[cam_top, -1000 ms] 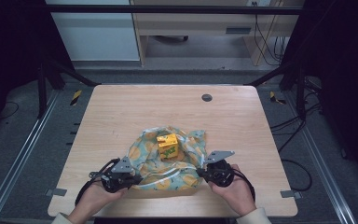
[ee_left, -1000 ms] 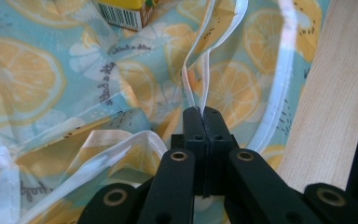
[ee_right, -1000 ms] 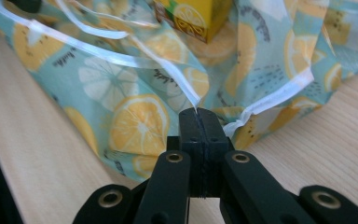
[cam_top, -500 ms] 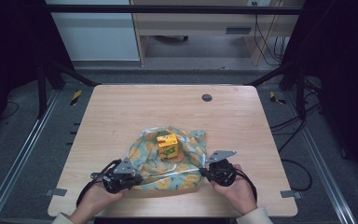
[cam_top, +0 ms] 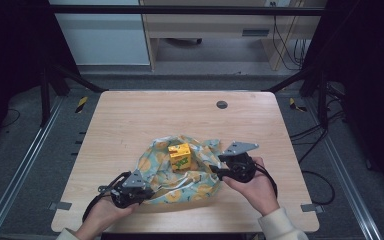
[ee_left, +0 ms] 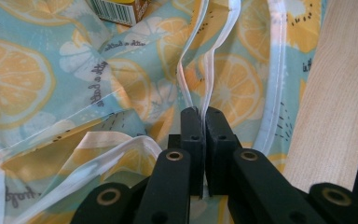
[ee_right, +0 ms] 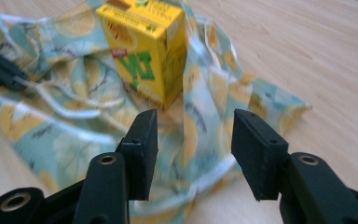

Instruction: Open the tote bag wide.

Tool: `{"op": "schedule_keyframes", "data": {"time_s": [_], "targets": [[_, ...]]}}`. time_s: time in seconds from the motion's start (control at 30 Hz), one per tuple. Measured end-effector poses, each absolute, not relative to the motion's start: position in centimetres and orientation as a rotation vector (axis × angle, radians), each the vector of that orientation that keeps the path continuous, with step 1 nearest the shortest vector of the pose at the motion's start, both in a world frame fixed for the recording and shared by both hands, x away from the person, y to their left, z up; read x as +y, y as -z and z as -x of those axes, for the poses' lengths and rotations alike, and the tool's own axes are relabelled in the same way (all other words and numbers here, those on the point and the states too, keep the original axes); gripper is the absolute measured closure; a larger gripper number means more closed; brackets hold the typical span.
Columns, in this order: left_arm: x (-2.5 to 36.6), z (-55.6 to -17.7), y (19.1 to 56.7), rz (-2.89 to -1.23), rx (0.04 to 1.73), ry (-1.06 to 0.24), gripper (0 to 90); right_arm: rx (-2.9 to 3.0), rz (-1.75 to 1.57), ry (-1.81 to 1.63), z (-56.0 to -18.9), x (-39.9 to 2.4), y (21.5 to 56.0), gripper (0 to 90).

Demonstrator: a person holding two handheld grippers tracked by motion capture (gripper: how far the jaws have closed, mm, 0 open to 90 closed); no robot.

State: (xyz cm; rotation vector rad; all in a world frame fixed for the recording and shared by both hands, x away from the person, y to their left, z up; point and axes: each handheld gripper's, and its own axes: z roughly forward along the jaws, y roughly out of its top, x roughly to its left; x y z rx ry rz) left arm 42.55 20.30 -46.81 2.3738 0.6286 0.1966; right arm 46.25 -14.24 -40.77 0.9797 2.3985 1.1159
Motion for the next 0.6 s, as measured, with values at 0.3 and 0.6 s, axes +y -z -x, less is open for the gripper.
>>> {"op": "schedule_keyframes", "data": {"time_s": [0.3,0.6], "targets": [[20.4,-42.3,46.5,-2.374,0.610,-0.194,87.9,2.470,-0.964,-1.029,-50.0,-10.0,42.3,50.7],[20.2,-42.5,46.5,-2.365,0.614,-0.202,87.8,2.454,-1.044,-1.039,-52.9,-9.8,42.4,90.0]]}}
